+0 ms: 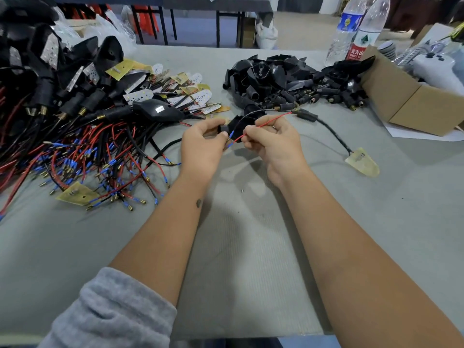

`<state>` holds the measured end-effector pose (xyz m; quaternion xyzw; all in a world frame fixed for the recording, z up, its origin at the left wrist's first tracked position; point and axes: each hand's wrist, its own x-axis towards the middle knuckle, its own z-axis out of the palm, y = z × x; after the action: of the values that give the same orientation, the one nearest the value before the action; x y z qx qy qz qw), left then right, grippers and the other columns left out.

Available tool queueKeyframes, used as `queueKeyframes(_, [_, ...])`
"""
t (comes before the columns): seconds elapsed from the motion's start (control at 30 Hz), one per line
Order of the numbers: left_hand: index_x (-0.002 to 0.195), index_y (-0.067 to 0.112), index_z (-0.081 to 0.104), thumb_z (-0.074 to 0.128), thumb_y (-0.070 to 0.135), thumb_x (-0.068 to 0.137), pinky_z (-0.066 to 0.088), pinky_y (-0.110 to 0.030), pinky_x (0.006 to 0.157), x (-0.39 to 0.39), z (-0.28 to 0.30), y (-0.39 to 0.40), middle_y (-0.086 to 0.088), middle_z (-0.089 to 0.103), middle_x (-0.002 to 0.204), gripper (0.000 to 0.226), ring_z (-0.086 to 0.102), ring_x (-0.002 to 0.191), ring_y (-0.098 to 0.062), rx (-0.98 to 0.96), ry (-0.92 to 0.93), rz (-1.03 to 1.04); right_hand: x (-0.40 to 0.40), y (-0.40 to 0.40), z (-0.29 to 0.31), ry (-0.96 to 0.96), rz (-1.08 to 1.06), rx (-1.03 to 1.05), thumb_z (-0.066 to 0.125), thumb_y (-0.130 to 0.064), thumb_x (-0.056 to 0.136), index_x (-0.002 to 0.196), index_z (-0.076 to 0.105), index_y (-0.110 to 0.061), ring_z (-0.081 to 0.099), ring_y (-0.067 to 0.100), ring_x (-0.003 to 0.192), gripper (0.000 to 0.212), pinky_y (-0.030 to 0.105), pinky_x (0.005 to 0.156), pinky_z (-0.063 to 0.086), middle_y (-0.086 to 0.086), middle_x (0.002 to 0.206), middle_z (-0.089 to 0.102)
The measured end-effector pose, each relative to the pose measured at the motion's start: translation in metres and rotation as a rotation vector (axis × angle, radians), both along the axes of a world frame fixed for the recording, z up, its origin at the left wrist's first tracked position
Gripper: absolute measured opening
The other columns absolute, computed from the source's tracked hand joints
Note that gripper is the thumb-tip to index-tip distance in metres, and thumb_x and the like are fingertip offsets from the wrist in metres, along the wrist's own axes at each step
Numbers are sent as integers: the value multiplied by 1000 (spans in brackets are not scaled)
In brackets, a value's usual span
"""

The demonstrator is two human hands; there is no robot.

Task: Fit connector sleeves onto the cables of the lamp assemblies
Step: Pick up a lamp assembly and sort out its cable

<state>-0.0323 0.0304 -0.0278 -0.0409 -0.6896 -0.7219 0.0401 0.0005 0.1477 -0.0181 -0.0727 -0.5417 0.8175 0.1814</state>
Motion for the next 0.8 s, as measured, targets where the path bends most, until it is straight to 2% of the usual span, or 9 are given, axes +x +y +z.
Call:
queueKeyframes(0.1, [108,14,67,58,-5,89,52,-31,95,3,1,1,-8,69,107,28,66,100,-19,-102,52,-14,1,-3,0,-3,49,-8,61,16,84,84,52,-8,61,15,52,25,22,54,52,6,58,62])
queueKeyframes(0.17, [112,12,68,60,-3,88,51,-24,93,5,0,2,-3,69,107,29,64,96,-10,-181,98,-20,1,-2,0,-3,61,-22,61,16,84,87,53,-7,62,13,51,24,21,56,53,5,59,64])
queueKeyframes(0.27, [111,11,69,60,-3,88,51,-26,92,6,1,3,-1,69,104,28,62,91,-9,-202,118,-20,0,-1,0,-33,90,-22,61,15,85,92,55,-2,64,12,52,19,19,56,54,6,61,64])
queueKeyframes(0.33, [107,14,69,60,-3,88,52,-29,86,7,2,3,-2,70,99,28,62,86,-12,-197,120,-24,0,-1,0,-51,106,4,61,13,86,99,56,3,63,11,52,17,18,54,53,8,64,63])
queueKeyframes(0.43, [95,24,68,60,-8,85,54,-20,71,11,2,3,3,71,85,35,67,75,-6,-125,130,-72,0,-1,1,-71,91,58,62,7,87,109,59,5,59,10,51,22,17,48,48,9,69,63])
queueKeyframes(0.57, [94,25,69,60,-12,80,50,-12,75,16,4,4,4,68,94,40,65,83,-1,-175,245,-54,1,-1,1,-106,67,100,64,3,88,88,61,1,56,9,49,3,17,46,45,8,64,61])
queueKeyframes(0.67, [96,18,71,60,-14,78,51,-17,84,18,5,5,-2,67,103,39,65,90,-7,-230,322,-34,1,0,1,-138,70,123,65,1,88,75,59,-3,57,9,48,15,17,45,44,8,61,60])
queueKeyframes(0.73, [100,15,71,63,-11,81,54,-25,87,15,6,3,-4,70,103,33,66,86,-9,-198,274,20,2,0,2,-141,76,123,65,2,88,72,60,-4,57,9,49,17,17,46,44,6,58,60])
queueKeyframes(0.8, [102,17,69,62,-8,85,58,-27,77,11,7,-1,-2,71,98,31,68,77,-9,-43,132,88,3,0,2,-127,75,110,65,1,88,76,63,-6,60,12,55,14,20,53,51,6,63,61])
